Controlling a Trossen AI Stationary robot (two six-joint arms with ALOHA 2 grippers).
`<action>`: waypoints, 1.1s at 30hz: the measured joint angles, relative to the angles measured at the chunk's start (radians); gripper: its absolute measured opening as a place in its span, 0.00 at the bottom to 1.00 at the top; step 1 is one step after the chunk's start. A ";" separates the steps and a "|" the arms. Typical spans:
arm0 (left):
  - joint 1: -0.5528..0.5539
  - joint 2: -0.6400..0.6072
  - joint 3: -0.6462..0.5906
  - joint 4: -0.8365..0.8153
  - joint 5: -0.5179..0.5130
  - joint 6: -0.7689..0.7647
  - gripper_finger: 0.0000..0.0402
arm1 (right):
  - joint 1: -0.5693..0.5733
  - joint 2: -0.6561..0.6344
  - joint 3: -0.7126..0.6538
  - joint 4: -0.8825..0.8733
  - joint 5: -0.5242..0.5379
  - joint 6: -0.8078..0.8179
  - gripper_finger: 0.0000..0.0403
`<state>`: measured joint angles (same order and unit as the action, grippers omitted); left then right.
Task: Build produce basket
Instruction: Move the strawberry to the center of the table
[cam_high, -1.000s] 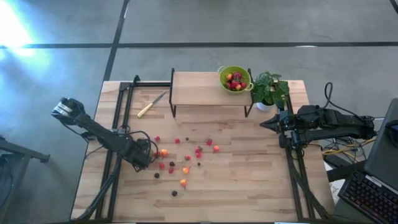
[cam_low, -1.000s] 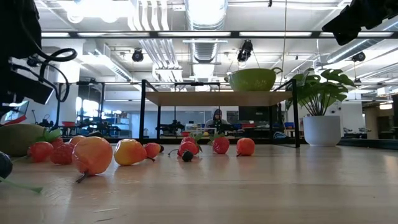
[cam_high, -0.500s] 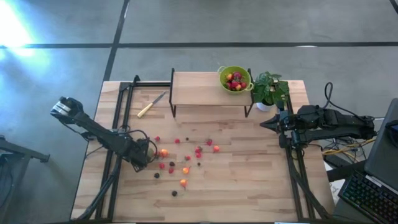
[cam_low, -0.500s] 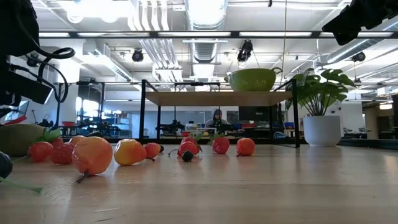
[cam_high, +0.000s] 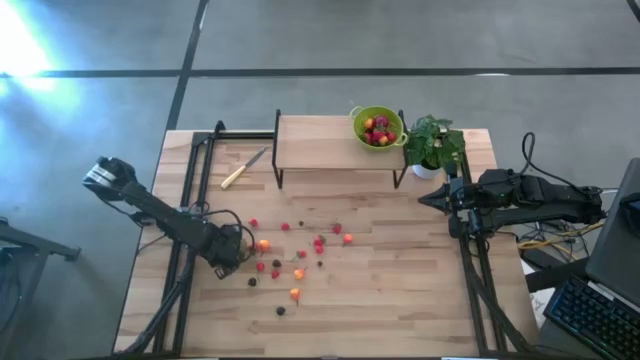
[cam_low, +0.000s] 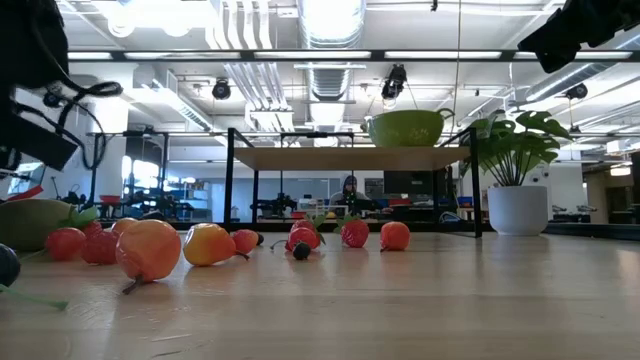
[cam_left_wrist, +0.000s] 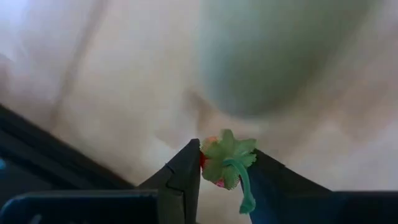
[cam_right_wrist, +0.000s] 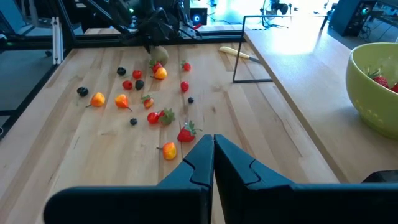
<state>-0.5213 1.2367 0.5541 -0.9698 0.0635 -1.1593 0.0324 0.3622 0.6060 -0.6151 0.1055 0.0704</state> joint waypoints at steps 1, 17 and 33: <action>0.000 -0.002 0.017 0.000 0.015 -0.004 0.25 | 0.000 0.000 0.000 0.000 0.000 0.000 0.02; 0.003 -0.003 0.255 0.270 -0.158 0.115 0.24 | 0.000 0.000 0.000 0.000 0.000 0.000 0.02; 0.181 -0.001 0.276 0.865 -0.357 0.658 0.25 | 0.000 0.000 0.000 0.000 0.000 0.000 0.02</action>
<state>-0.3405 1.2362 0.8299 -0.1052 -0.2935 -0.5016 0.0322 0.3626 0.6058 -0.6154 0.1051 0.0704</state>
